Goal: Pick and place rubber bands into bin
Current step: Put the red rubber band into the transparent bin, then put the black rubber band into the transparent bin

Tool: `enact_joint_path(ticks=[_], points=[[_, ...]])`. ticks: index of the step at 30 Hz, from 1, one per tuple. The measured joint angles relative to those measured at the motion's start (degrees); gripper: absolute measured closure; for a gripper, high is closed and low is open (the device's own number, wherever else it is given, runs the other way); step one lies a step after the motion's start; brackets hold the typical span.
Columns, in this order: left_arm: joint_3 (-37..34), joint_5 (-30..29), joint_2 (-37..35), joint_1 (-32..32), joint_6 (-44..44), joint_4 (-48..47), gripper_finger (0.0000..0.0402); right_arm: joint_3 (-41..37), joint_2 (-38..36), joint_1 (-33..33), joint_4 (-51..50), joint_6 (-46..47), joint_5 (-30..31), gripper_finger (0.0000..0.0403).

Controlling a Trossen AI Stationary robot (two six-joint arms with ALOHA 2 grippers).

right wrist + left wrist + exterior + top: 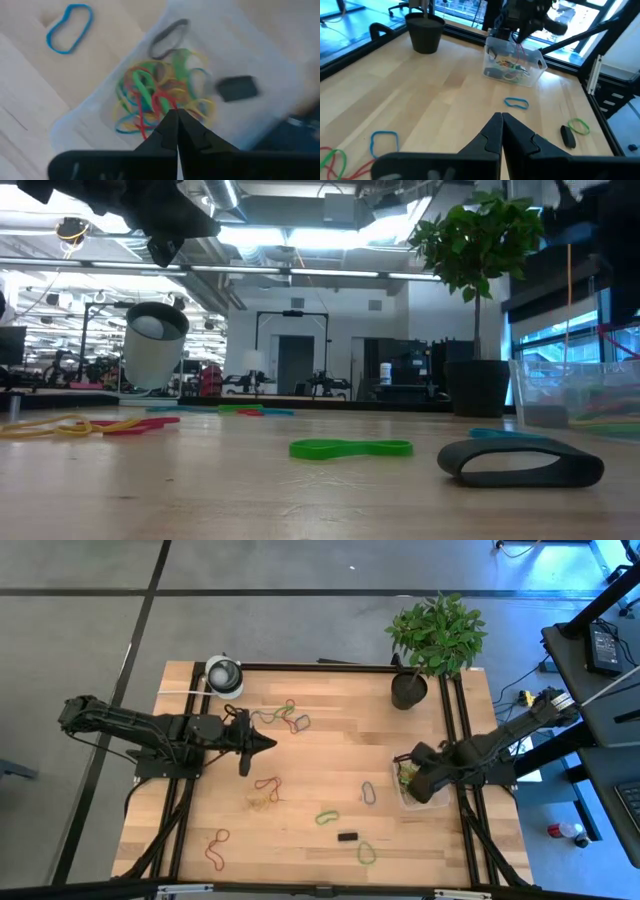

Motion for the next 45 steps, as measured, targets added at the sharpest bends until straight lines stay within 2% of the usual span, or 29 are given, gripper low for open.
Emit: enact_joint_path(ticks=[6,12,18,23,26,30,33,45], points=[[0.0,-0.66,0.0,0.0,0.01,0.0,0.0399,-10.1,-0.04,-0.13,16.01,0.24,-1.06,0.0388],[0.0,-0.68,0.0,0.0,0.02,0.0,0.0399,-15.54,-0.02,-0.33,17.67,9.04,-4.74,0.0374],[0.0,-0.49,0.0,0.0,-0.07,0.0,0.0398,-12.53,-0.06,-0.33,15.94,5.88,-4.4,0.0331],[0.0,-0.04,0.0,-0.02,-1.36,0.0,0.0399,-6.99,-0.07,-0.35,6.41,4.43,-3.39,0.0284],[0.0,-0.03,0.0,-0.02,-1.36,0.0,0.0398,-3.56,-0.07,-0.35,1.97,4.07,-3.37,0.0269],[0.0,-0.01,0.0,-0.02,-1.38,-0.02,0.0399,-0.29,-0.09,-0.35,-2.58,3.21,-3.34,0.0267],[0.0,-0.01,0.0,-0.02,-1.38,-0.02,0.0398,-0.17,-0.07,-0.35,-2.24,2.9,-3.32,0.0271],[0.0,0.43,0.0,-0.02,-1.4,-0.05,0.0397,-8.94,-0.02,-0.35,6.68,7.13,-1.31,0.027]])
